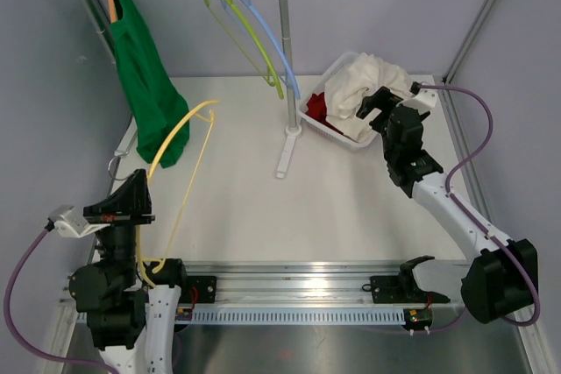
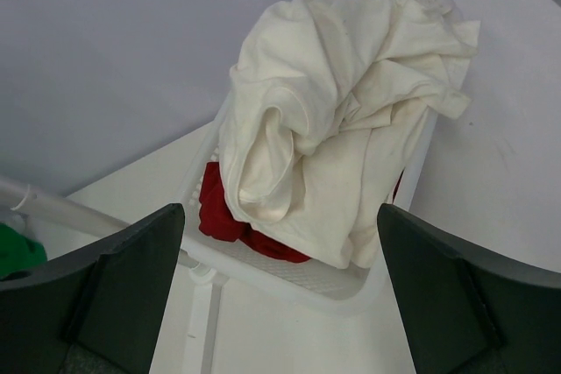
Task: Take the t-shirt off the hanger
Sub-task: Place the tshirt into the basket
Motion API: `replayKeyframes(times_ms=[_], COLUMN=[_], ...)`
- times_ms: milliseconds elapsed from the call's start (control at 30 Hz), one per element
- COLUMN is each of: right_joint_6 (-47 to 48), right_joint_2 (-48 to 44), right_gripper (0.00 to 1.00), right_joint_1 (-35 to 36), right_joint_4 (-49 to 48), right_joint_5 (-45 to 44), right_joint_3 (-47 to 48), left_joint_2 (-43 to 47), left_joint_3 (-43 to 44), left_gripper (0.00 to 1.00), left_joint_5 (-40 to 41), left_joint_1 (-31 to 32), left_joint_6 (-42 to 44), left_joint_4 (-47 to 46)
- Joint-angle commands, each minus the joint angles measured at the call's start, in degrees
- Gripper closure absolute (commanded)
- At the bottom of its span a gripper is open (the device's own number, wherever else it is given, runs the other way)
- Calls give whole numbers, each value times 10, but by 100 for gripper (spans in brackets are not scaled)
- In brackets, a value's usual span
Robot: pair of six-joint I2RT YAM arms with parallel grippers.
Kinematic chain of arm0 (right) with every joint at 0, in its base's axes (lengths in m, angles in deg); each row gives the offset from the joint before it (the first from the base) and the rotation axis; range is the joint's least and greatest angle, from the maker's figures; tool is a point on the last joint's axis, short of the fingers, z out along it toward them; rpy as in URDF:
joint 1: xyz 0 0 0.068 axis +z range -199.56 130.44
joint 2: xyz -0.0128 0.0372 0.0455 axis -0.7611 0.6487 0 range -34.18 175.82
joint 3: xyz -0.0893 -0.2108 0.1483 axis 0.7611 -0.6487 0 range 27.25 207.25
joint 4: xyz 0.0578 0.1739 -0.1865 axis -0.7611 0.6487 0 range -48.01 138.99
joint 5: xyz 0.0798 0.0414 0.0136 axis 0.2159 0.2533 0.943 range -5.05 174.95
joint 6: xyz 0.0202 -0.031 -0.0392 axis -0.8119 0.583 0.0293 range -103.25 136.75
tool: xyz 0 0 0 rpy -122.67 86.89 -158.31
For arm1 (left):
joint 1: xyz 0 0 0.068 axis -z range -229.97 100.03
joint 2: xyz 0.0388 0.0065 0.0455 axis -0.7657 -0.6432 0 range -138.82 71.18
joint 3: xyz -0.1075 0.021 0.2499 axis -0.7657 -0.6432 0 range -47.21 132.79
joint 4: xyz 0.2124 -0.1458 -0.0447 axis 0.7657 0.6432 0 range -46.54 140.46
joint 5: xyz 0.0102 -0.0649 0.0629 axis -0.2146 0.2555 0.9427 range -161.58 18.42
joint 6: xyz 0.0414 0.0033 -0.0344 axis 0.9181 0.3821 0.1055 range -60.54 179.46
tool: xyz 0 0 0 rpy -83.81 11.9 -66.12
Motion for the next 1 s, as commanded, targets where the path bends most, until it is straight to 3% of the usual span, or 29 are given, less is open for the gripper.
replayKeyframes(times_ms=[0, 300, 433, 633, 767, 967], right_joint_6=[30, 47, 47, 63, 69, 71], right_joint_2=[-45, -74, -78, -88, -89, -111], right_gripper=[0, 1, 1, 1, 0, 1], right_joint_1=[4, 4, 4, 4, 4, 3], right_joint_4=[-49, -68, -74, -91, -104, -113], right_joint_5=[54, 23, 15, -3, -14, -15], right_joint_3=[-29, -67, -84, -109, -126, -142], left_joint_2=[-14, -207, -298, -370, -491, -572], left_joint_3=[40, 142, 206, 252, 323, 385], left_gripper=[100, 100, 100, 100, 100, 100], left_joint_5=[35, 78, 144, 165, 175, 207], left_joint_1=[2, 2, 2, 2, 7, 15], left_joint_6=[27, 35, 61, 68, 111, 165], left_joint_4=[-30, -38, -38, -88, -90, -136])
